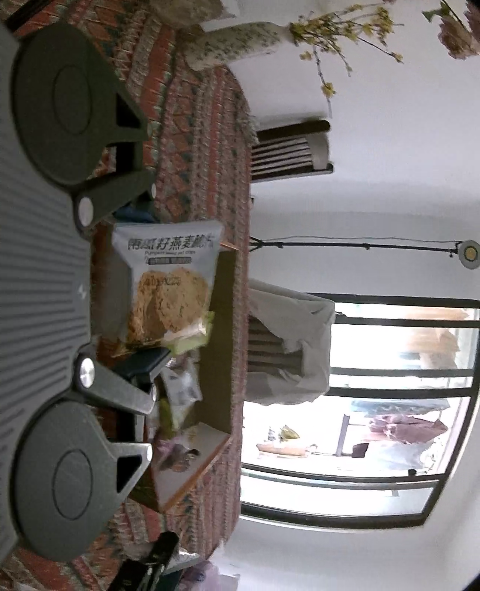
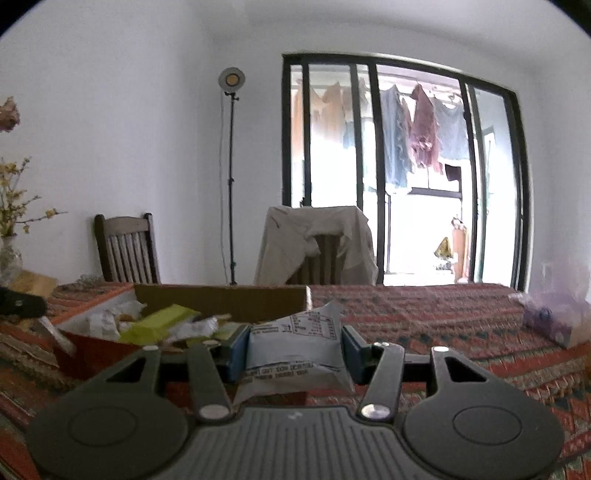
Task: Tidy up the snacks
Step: 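Lower the cookie packet into the box and open the left tool, then move the left tool back from the box to the white packets on the table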
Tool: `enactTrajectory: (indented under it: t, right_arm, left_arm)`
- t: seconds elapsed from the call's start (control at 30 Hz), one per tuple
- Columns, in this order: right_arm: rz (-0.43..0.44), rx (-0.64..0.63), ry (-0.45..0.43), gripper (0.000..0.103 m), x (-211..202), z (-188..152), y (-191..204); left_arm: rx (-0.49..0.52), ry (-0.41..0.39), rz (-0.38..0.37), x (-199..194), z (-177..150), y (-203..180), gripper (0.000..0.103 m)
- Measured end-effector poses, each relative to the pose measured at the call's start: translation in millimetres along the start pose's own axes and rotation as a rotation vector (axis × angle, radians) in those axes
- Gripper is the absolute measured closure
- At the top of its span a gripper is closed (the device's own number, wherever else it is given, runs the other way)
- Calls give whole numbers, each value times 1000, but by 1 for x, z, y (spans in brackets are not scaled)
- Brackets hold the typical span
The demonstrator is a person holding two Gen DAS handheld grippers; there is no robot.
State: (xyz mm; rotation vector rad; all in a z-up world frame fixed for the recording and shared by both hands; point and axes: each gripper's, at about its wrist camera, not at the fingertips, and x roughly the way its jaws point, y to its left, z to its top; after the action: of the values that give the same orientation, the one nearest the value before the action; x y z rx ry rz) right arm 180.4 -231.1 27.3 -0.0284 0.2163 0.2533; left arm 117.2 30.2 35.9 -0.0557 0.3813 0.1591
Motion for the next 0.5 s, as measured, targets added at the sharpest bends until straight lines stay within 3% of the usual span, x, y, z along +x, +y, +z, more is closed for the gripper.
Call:
enactTrajectory:
  t: [0.03,0.17,0.3,0.5]
  right_arm:
    - [6,-6,-4,51,2,4,3]
    - [34,-4,-12,51,14,17,14]
    - [57,-5,-15,51,23,24,24]
    - [72,-1,1,51,19,19,24]
  left_arm:
    - [2,-3,-3,3,4,-2,59]
    - [-36,24,-37,21,13,-3,67]
    - [-58,53,-51,34,10,-1,92]
    - [-92,77,-50,31,1,20,91]
